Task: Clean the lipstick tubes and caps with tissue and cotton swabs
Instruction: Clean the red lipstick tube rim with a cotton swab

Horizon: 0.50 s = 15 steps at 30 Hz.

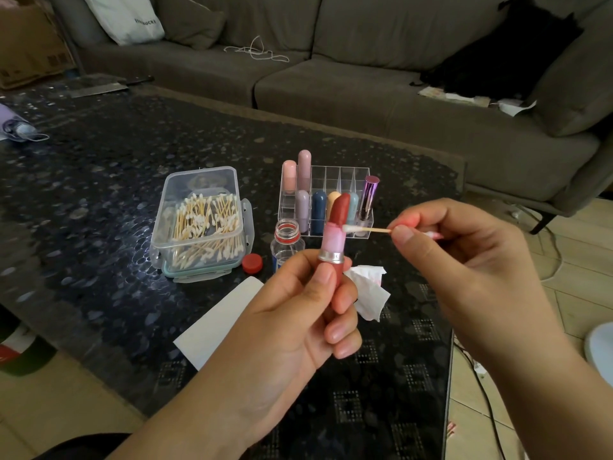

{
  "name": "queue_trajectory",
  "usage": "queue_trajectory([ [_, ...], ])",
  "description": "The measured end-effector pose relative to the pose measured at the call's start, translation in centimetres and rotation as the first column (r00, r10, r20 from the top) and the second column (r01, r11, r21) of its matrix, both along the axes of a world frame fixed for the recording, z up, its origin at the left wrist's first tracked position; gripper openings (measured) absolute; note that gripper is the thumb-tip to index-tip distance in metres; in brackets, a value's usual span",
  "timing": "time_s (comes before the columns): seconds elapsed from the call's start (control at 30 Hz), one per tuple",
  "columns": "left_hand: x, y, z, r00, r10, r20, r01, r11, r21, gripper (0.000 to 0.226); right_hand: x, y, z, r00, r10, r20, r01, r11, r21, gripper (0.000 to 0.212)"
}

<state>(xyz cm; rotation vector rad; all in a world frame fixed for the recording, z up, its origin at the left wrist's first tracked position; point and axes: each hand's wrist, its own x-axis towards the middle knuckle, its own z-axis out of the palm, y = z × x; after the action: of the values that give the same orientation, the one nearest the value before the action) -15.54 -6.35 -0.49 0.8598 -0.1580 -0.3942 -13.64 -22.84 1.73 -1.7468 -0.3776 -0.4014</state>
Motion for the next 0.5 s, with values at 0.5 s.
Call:
queue_trajectory([
  [0.5, 0.13, -0.02, -0.17, 0.999, -0.043, 0.006, 0.043, 0.998, -0.039, 0.026, -0.08, -0.01, 0.09, 1.000, -0.004, 0.002, 0.004, 1.000, 0.005, 0.007],
])
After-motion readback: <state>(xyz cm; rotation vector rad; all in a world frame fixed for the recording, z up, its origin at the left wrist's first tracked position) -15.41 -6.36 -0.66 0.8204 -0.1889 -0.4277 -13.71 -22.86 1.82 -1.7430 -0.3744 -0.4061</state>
